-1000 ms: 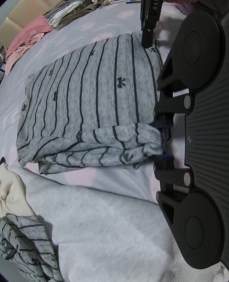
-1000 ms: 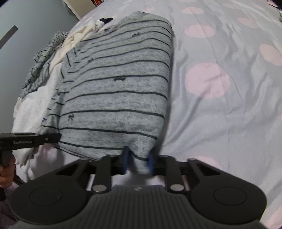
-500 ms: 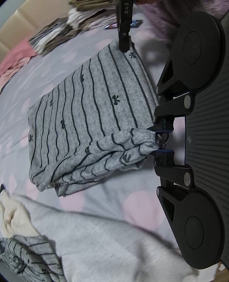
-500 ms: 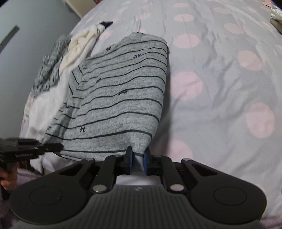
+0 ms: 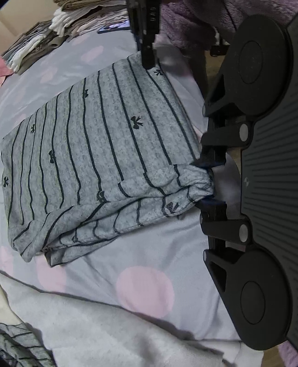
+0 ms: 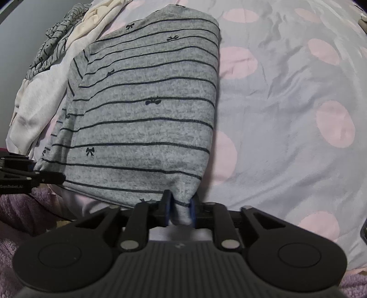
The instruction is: Fold clothes
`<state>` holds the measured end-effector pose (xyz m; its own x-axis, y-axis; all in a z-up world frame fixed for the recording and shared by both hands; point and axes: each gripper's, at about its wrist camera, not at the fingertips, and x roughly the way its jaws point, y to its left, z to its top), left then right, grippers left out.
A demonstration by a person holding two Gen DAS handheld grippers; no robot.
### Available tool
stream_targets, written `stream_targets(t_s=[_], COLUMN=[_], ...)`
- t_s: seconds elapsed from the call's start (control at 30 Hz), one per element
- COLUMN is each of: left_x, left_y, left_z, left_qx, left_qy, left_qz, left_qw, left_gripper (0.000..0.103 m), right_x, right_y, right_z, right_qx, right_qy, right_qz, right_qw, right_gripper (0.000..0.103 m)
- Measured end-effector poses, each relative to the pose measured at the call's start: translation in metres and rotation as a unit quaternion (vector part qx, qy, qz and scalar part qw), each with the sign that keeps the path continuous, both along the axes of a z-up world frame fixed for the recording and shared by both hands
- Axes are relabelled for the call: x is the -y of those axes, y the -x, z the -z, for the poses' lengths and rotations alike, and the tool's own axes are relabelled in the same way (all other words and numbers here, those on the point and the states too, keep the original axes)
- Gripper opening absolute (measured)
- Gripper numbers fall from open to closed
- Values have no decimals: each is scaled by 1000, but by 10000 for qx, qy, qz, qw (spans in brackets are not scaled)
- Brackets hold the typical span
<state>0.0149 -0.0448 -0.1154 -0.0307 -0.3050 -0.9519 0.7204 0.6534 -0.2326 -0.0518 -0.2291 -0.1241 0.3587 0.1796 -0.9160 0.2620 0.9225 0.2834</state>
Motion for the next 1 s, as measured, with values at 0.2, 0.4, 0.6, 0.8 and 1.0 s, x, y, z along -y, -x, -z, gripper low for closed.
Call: stream_targets(t_s=[0.2, 0.4, 0.6, 0.8, 1.0], left_x=[-16, -5, 7, 7, 15], left_y=[-15, -46, -73, -96, -121], left_z=[-30, -37, -15, 7, 27], left_qx=[231, 389, 348, 253, 5], left_qy=[552, 1300, 1242, 1282, 1238], left_qz=[-441, -940, -1362, -1758, -2072], left_qw=[9972, 9863, 9823, 9757, 9704], left_gripper=[53, 64, 64, 64, 65], right_x=[21, 39, 44, 57, 70], right_y=[3, -12, -34, -54, -78], right_z=[-19, -29, -22, -8, 7], right_qx=[426, 823, 973, 1020, 831], right_qy=[-242, -389, -474, -716, -796], right_qz=[413, 759, 886, 1089, 1228], right_qw=[9979, 9929, 9902, 9862, 9857], right_gripper=[45, 49, 52, 53, 58])
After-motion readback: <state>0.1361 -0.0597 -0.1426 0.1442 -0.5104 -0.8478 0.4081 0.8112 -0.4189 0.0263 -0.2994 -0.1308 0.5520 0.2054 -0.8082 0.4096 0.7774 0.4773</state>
